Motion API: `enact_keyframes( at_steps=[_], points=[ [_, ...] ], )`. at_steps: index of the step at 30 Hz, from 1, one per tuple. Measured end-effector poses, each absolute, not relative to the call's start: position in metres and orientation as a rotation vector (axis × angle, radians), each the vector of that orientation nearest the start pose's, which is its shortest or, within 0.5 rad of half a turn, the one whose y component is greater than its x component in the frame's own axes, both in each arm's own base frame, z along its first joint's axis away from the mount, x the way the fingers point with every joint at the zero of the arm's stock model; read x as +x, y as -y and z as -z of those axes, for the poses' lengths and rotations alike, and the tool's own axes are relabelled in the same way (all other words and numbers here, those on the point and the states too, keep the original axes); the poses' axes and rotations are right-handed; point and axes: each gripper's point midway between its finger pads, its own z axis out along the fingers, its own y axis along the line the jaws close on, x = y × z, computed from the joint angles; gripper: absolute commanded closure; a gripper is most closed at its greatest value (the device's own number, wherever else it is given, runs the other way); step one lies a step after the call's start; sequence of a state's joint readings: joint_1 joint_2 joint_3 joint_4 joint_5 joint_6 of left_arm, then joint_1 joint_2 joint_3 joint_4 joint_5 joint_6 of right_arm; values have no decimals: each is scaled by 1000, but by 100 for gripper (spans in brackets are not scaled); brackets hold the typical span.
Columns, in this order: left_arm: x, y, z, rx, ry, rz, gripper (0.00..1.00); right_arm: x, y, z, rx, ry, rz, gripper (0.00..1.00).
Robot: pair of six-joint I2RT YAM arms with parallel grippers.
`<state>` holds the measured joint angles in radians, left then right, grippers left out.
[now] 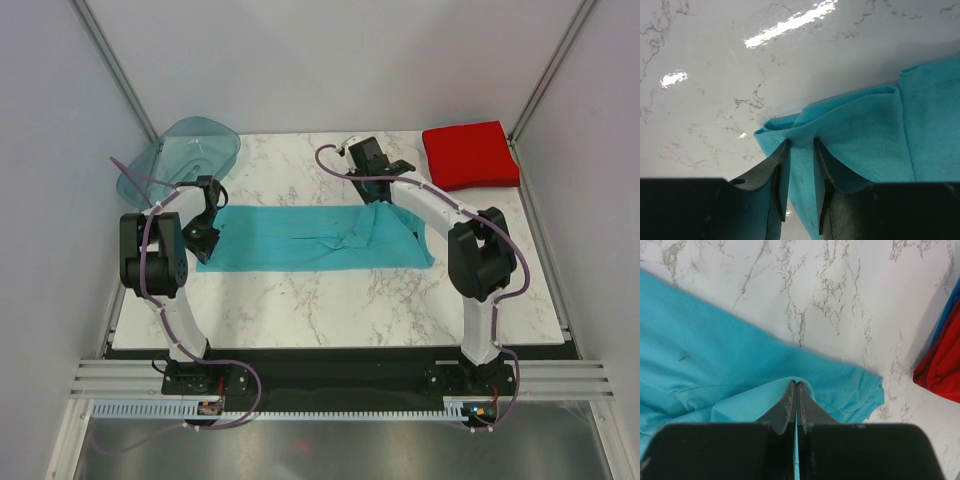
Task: Fold and stack the t-shirts
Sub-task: Fold the tshirt
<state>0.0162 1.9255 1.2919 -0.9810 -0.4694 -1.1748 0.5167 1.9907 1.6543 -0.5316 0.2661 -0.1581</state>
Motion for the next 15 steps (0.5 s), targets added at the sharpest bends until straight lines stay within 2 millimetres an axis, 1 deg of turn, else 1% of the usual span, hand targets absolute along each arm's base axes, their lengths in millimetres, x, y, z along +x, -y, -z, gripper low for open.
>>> enact_keyframes(
  at_steps=[3,5,8,9,11,14,15],
  points=[
    [317,-50,-17,-1595,-2373,-608,68,473,-196,-112,-612,-2341,168,100],
    [317,-50,-17,-1600,-2372,-610,67,481,-186,-105,-542,-2377,174,98],
    [316,-51,-17,-1607,-2367,-617,67,484,-167,-90,-444,-2438,189,87],
    [316,-51,-18,-1608,-2365,-621,67,484,-160,-86,-417,-2459,195,80],
    [315,-51,-18,-1610,-2364,-628,66,483,-151,-80,-367,-2489,199,77],
    [314,-52,-19,-1614,-2366,-632,66,480,-148,-78,-312,-2513,191,74],
    [314,-51,-19,-1617,-2370,-631,65,479,-150,-80,-284,-2518,184,70]
  ],
)
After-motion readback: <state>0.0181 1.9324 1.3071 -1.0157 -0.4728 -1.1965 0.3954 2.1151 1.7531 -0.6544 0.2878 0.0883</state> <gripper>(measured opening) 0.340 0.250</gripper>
